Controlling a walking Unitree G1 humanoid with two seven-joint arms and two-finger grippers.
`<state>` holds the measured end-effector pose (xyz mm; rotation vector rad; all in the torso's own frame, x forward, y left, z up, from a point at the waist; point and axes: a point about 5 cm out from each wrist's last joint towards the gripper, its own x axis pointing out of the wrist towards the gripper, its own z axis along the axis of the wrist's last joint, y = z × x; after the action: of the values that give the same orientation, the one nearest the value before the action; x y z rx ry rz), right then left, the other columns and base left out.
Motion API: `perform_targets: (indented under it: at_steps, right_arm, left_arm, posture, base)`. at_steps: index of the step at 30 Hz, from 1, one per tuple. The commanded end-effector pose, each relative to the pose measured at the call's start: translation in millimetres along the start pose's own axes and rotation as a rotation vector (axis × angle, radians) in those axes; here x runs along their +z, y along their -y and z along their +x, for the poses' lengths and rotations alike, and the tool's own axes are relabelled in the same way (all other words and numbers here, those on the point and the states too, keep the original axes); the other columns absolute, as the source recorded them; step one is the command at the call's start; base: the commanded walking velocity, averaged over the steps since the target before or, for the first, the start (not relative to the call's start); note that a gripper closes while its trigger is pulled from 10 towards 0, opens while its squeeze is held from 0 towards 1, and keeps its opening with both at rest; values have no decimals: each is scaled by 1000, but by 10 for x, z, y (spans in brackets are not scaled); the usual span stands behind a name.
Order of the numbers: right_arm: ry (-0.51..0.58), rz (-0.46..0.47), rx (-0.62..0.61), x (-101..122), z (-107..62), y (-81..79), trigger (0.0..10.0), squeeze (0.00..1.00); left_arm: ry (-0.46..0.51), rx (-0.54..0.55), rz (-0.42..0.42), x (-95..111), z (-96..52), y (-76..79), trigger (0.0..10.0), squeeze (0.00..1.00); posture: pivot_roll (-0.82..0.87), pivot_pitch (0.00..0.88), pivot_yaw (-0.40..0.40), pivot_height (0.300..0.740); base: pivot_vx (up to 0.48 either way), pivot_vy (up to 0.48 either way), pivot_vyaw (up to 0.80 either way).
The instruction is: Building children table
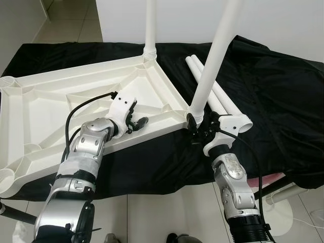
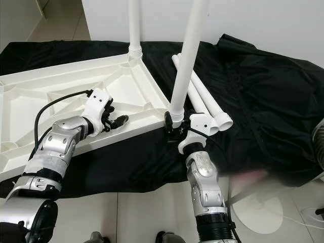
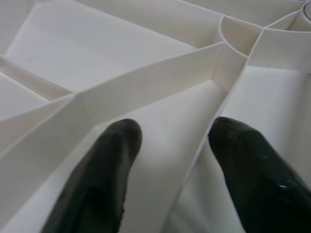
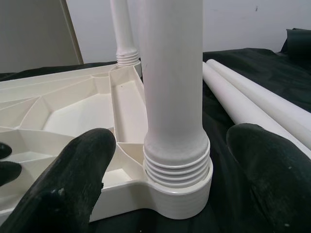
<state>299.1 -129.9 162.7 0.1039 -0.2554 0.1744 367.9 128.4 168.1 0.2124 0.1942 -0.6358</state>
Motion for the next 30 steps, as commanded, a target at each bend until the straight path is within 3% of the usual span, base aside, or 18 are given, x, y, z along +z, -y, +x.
perform_targets:
  at_steps: [1,9,10,18,19,24,25,30]
  right_arm:
    - [-22,-1,0,-41,-3,-14,10000,0]
    - [-23,3,2,-46,6,-23,10000,0]
    - [-25,0,-5,-52,8,-4,10000,0]
    - [-26,0,-15,-57,21,11,10000,0]
    - [-25,2,-15,-60,34,2,10000,0]
    - [-26,4,-16,-72,43,-5,10000,0]
    - [-29,-1,-20,-81,38,4,10000,0]
    - [-33,-7,-28,-97,27,29,10000,0]
  left_arm:
    - [3,376,-23,-16,-59,-193,0,0]
    - [-13,358,-8,-40,-52,-171,0,0]
    - [-37,350,16,-61,-65,-185,10000,0]
    - [-52,357,16,-69,-84,-229,10000,0]
    - [-44,333,7,-51,-88,-226,10000,1000]
    - [-50,299,18,-20,-108,-238,10000,1000]
    - [-57,263,23,1,-127,-235,10000,0]
    - [-52,196,2,62,-171,-231,10000,0]
  posture:
    - [-51,102,-19,740]
    - [-51,105,-15,740]
    - [-49,107,-14,740]
    - [-43,106,-13,740]
    - [-41,104,-12,740]
    - [-38,101,-9,740]
    - [-38,101,-9,740]
    - [-38,99,-9,740]
  base:
    - [0,0,0]
    - [0,0,0]
    - [0,0,0]
    - [0,0,0]
    - [0,0,0]
    - [0,0,0]
    - [0,0,0]
    - [0,0,0]
